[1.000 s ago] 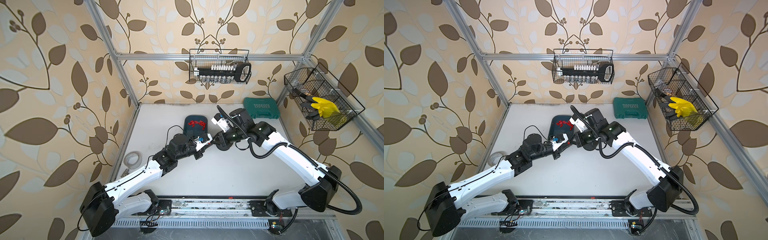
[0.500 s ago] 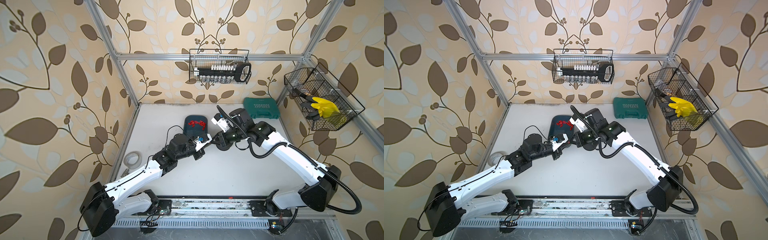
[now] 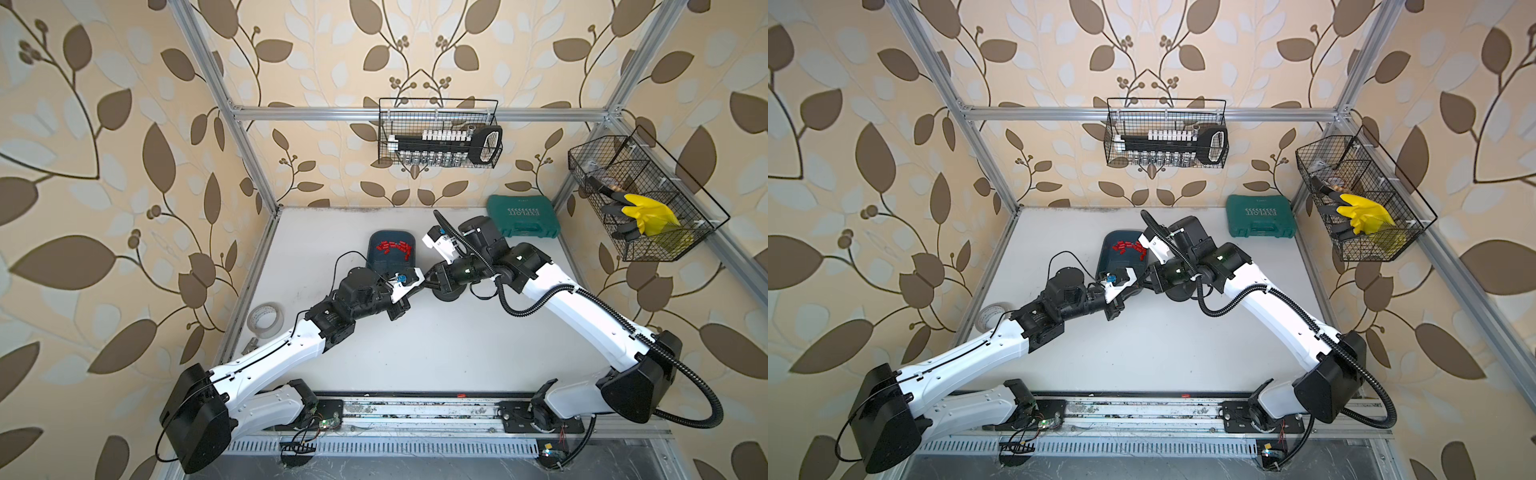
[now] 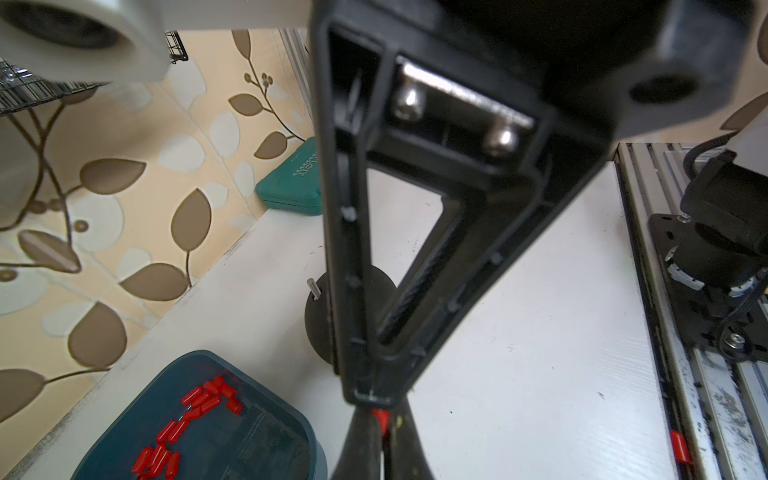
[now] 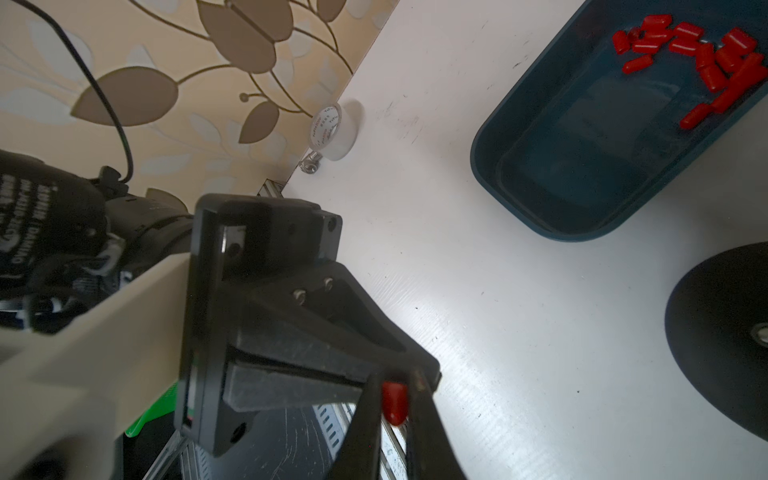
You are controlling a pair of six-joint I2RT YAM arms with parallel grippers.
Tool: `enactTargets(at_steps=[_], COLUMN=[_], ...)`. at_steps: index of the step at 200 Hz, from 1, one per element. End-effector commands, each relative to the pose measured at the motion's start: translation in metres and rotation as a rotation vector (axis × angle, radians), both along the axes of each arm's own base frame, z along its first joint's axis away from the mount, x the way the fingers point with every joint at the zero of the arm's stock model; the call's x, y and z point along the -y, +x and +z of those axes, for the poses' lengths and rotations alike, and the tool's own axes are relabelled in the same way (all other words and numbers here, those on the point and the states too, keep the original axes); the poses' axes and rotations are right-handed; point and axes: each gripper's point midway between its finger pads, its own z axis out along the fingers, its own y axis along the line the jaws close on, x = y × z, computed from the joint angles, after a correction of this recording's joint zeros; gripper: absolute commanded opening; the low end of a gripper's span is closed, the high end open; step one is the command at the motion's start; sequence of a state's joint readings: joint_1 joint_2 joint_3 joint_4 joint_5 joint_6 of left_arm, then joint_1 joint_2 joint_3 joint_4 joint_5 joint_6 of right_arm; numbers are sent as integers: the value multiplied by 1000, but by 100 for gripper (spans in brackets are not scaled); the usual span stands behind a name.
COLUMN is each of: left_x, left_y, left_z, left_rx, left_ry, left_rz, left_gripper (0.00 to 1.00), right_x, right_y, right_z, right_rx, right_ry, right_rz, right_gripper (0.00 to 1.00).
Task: Cover the protruding screws with screw protection sleeves
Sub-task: Pick up the screw protection sleeve from the storage box.
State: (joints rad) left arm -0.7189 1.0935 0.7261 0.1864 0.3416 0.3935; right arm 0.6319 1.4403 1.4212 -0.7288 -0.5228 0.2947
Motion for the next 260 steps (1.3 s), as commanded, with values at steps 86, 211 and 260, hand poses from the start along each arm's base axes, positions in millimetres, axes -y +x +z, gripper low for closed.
enactTargets(at_steps=[86, 211, 260], left_x=[14, 5, -17], left_y=[-9, -4, -4], left_z=[50, 23, -8], left_rx=[111, 99, 51], left_ry=[-107, -72, -50], left_rz=[-83, -22, 84], left_gripper=[6, 40, 41], right_x=[-10, 14, 29], right_y=[3, 20, 13], right_z=[15, 24, 38], right_rx=[40, -21, -125], right_ry=[34, 67, 203], right_rz=[22, -65, -35], right_gripper=[9, 9, 9])
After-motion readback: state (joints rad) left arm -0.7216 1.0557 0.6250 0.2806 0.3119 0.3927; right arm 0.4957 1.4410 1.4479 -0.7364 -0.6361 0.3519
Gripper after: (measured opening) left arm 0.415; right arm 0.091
